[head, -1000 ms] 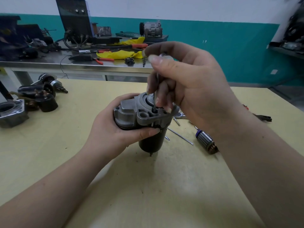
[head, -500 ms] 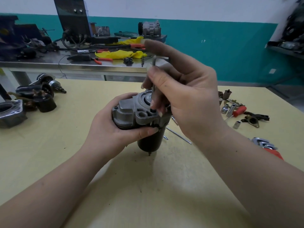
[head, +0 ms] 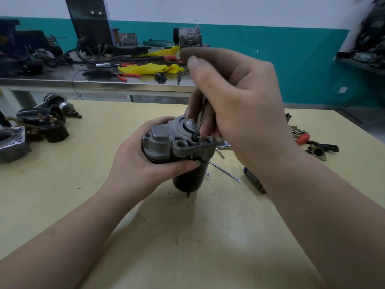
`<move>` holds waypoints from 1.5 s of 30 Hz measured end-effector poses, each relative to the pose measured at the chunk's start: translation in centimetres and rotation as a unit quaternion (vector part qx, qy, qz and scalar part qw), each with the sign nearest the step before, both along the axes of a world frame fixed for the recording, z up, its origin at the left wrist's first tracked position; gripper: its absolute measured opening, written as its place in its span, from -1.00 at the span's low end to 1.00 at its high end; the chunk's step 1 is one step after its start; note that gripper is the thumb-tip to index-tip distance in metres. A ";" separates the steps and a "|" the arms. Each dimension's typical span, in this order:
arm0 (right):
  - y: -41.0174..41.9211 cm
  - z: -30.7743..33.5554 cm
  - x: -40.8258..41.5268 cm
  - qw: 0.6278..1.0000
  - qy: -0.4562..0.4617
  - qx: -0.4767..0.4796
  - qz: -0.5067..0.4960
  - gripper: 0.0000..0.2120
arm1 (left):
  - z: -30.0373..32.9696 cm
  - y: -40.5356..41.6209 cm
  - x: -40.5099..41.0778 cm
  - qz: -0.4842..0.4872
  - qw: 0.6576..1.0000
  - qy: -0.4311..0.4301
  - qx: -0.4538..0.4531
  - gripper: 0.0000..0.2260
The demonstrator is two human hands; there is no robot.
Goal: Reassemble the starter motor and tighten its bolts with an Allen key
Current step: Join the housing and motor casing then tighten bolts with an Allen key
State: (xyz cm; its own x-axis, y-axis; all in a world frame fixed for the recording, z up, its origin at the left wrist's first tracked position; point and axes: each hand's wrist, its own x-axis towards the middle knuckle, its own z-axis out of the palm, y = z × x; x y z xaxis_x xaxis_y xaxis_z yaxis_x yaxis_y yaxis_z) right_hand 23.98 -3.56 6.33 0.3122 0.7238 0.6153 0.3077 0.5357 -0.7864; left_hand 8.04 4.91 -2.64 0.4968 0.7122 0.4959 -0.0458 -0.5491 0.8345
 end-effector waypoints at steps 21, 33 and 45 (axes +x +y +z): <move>0.3 -2.3 0.2 0.985 -0.120 0.117 -0.039 -0.69 | -0.4 0.4 0.1 -0.009 1.000 -0.009 -0.010 -0.30; 0.1 -0.1 0.1 0.998 -0.043 0.023 -0.036 -0.86 | -0.5 0.4 0.0 -0.008 1.000 -0.008 -0.006 -0.30; -0.1 -0.7 1.2 0.987 0.084 -0.031 0.130 -0.99 | -0.3 0.2 0.0 -0.005 1.000 -0.010 0.005 -0.32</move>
State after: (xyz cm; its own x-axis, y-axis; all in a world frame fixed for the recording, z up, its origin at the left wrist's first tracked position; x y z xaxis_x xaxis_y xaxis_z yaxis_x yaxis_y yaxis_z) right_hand 25.21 -3.66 5.64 0.2038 0.8281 0.5222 0.0284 0.5282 -0.8487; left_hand 8.08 5.13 -2.95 0.4940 0.7018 0.5133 -0.0681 -0.5574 0.8275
